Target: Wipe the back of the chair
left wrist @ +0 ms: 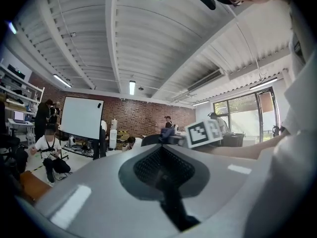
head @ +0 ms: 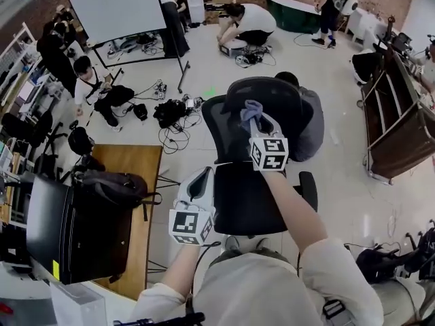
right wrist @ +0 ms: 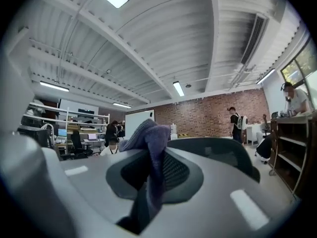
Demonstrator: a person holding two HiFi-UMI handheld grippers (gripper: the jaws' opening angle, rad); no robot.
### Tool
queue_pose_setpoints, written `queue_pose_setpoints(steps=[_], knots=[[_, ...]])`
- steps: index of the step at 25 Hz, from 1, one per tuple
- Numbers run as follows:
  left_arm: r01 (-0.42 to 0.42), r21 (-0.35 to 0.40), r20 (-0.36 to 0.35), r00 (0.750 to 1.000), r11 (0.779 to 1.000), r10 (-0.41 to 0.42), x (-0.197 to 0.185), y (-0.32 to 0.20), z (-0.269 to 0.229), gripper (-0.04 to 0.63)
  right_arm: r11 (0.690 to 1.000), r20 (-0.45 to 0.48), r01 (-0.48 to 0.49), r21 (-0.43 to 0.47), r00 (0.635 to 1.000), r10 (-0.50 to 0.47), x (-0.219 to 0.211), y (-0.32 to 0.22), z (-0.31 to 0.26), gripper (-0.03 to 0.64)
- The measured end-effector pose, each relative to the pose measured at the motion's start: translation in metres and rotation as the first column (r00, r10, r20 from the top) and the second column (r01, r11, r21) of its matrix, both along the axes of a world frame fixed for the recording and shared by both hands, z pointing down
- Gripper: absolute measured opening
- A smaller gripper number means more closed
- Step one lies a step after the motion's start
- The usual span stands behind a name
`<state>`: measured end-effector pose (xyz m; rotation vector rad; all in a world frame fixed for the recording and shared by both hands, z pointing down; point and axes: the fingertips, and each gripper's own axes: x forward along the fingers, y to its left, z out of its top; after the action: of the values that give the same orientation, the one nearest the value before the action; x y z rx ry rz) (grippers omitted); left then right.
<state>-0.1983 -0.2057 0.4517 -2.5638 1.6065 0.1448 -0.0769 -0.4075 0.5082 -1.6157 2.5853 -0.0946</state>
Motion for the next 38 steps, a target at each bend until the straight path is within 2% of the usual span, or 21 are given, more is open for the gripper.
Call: queue_pose_setpoints(steps=[5,8,11,14,20,24,26,28,31,33,35,38], knots=[[0.067,-0.02,0.017,0.998,0.998,-0.066,0.014,-0.01,-0.005,0.017,0.992,-0.068,0.027,-0.124,0.997,-0.035,-0.018,-0.092,0.031,0.049],[0.109,-0.061,0.019,0.994,0.992,-0.108,0.006,-0.012,0.007,0.017,0.992,-0.084,0.005,-0.126,0.996,-0.015,-0.007,-0.113,0.039,0.049],[0.114,-0.103,0.016,0.994,0.988,-0.113,-0.008,-0.015,0.019,0.017,0.989,-0.073,-0.032,-0.144,0.997,0.022,0.007,-0.125,0.044,0.049],[0.098,-0.107,0.012,0.995,0.989,-0.097,-0.009,-0.017,0.023,0.017,0.983,-0.069,-0.108,-0.151,0.993,0.098,0.047,-0.133,0.046,0.049],[0.014,-0.106,0.01,1.0,0.994,-0.013,0.016,-0.027,0.04,0.017,0.941,-0.103,-0.291,-0.175,0.955,0.277,0.165,-0.116,0.057,0.049],[-0.053,-0.097,0.015,0.998,0.994,0.055,0.036,-0.03,0.04,0.017,0.934,-0.112,-0.315,-0.169,0.948,0.299,0.183,-0.104,0.058,0.049],[-0.07,-0.09,0.016,0.997,0.993,0.072,0.043,-0.03,0.038,0.017,0.939,-0.102,-0.303,-0.164,0.952,0.289,0.175,-0.099,0.055,0.049],[-0.07,-0.086,0.013,0.997,0.994,0.072,0.045,-0.031,0.036,0.017,0.957,-0.084,-0.253,-0.143,0.966,0.243,0.152,-0.09,0.05,0.049],[-0.047,-0.094,0.006,0.999,0.994,0.048,0.041,-0.034,0.034,0.017,0.991,-0.086,-0.093,-0.097,0.993,0.085,0.075,-0.073,0.049,0.049],[-0.022,-0.107,0.004,1.0,0.994,0.022,0.036,-0.039,0.032,0.017,0.995,-0.092,0.0,-0.096,0.996,-0.009,0.019,-0.076,0.066,0.049],[0.012,-0.117,0.004,1.0,0.993,-0.012,0.031,-0.045,0.03,0.017,0.993,-0.091,0.044,-0.109,0.994,-0.054,-0.02,-0.091,0.093,0.049],[0.067,-0.137,0.01,0.998,0.988,-0.066,0.028,-0.052,0.032,0.017,0.992,-0.065,0.054,-0.115,0.996,-0.062,-0.041,-0.119,0.12,0.049]])
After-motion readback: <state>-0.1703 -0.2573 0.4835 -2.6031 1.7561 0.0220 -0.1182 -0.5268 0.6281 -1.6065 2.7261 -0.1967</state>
